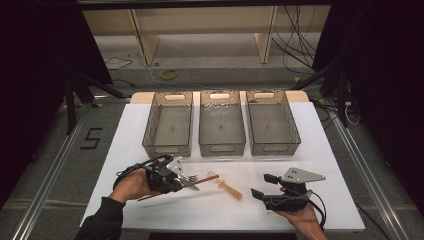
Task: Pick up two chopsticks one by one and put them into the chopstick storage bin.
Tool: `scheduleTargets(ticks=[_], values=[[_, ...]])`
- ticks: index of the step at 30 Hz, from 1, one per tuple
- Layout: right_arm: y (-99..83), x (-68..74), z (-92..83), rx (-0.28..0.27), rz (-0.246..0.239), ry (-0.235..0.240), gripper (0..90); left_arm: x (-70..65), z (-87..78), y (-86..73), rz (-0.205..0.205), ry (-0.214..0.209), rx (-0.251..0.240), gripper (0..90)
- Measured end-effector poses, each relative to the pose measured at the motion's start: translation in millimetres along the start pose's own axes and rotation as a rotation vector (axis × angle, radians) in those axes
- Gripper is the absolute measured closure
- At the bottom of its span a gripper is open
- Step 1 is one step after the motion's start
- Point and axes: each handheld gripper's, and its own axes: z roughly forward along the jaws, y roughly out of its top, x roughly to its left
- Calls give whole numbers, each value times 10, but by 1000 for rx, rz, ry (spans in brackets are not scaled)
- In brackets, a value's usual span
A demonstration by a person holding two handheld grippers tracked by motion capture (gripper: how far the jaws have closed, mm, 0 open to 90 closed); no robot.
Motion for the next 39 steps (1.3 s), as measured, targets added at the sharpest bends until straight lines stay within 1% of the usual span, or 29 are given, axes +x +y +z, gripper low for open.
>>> scheduleTargets(ticks=[1,3,6,7,8,10,11,13,15,16,17,18,22,25,29,31,33,35,39], values=[[-1,-1,-1,0,0,0,282,18,-25,4,-18,12,-8,838],[0,-1,0,-1,2,-1,282,67,-73,5,-64,32,-41,838],[-3,-5,4,0,0,-2,282,133,-133,1,-112,66,-73,838],[-3,-7,5,0,0,-2,282,152,-146,-2,-123,70,-84,838],[-2,-8,5,-1,1,-2,282,181,-161,-7,-144,76,-100,838],[-4,-10,6,-1,2,-2,282,224,-178,-13,-164,85,-115,838],[-5,-11,6,-1,2,-2,282,256,-189,-21,-182,89,-123,837],[-4,-11,4,0,7,-1,282,305,-218,-35,-189,97,-132,838],[-5,-11,5,0,7,-2,282,353,-252,-47,-205,108,-148,838],[-5,-12,5,0,8,-2,282,391,-282,-54,-221,116,-161,838],[-5,-14,6,0,10,-1,282,412,-301,-57,-225,119,-167,838],[-6,-16,7,0,11,-1,282,452,-332,-59,-238,128,-184,838],[-8,-20,10,2,11,0,282,569,-434,-38,-262,155,-208,838],[-8,-20,9,1,13,0,282,682,-512,-12,-285,178,-224,838],[-8,-21,8,-2,13,0,281,780,-565,14,-305,195,-243,838],[-8,-22,8,-2,13,0,282,826,-586,28,-322,204,-255,838],[-8,-24,11,-2,13,2,282,868,-599,46,-325,209,-267,838],[-9,-22,11,0,12,2,282,904,-617,66,-331,218,-268,838],[-9,-24,9,-2,13,2,281,1010,-674,118,-355,243,-299,838]])
